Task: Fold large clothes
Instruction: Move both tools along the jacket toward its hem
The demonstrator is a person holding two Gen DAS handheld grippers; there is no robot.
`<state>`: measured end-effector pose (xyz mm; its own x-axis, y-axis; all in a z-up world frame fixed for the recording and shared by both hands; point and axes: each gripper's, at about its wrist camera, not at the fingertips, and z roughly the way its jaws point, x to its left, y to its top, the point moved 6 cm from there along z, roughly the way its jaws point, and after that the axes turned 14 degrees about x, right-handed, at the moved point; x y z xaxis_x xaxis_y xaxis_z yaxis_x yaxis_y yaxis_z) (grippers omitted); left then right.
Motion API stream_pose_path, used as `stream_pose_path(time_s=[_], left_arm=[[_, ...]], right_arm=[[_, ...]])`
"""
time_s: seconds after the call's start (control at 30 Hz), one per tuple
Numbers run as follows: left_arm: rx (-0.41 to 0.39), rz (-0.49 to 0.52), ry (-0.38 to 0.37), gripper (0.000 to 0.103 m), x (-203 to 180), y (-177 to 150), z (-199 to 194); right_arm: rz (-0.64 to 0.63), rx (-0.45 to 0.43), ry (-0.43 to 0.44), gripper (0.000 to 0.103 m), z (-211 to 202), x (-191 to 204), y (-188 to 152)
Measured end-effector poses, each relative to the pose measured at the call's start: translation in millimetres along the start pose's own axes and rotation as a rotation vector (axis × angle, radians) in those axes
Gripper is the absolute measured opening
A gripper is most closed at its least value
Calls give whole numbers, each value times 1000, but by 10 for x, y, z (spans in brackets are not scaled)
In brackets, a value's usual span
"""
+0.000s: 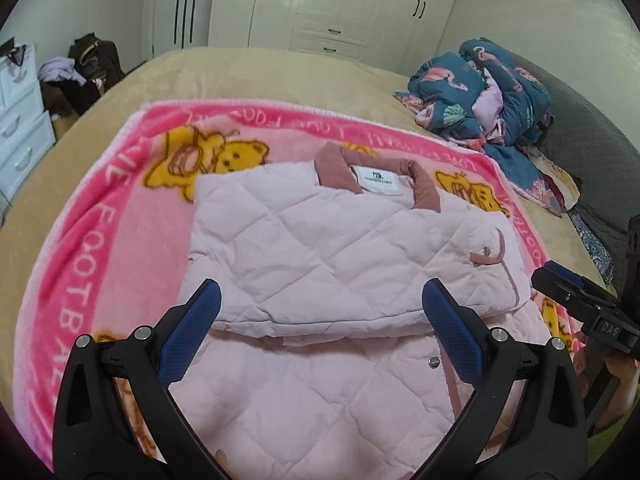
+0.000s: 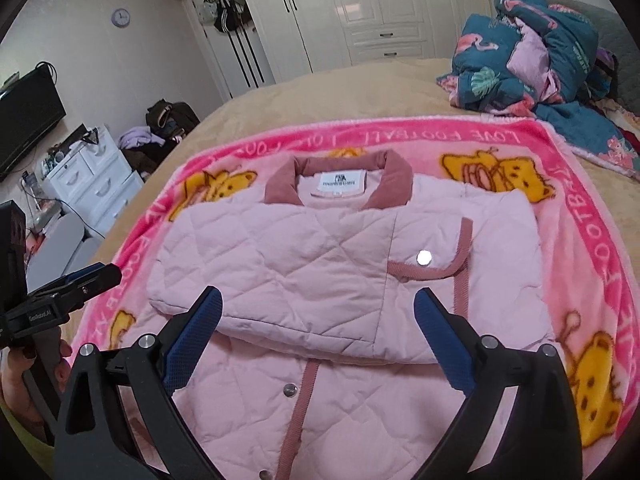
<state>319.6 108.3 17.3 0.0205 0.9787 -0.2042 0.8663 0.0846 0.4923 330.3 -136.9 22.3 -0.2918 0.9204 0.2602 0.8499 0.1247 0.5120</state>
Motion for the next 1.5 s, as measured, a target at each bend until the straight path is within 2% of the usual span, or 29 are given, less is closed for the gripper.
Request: stream_pose_path(time_s=[0.43, 0.87, 1.5], left_arm=[[-53, 35, 10, 94, -182, -133, -416], [-82, 65, 7, 94, -349, -384, -707], [-122, 114, -15, 94, -536, -815, -1035]], right_arm=[[-24, -60, 18, 99, -480, 151, -84], [-28, -113, 26, 99, -947, 210, -309], [-65, -152, 20, 99, -1340, 309, -741]])
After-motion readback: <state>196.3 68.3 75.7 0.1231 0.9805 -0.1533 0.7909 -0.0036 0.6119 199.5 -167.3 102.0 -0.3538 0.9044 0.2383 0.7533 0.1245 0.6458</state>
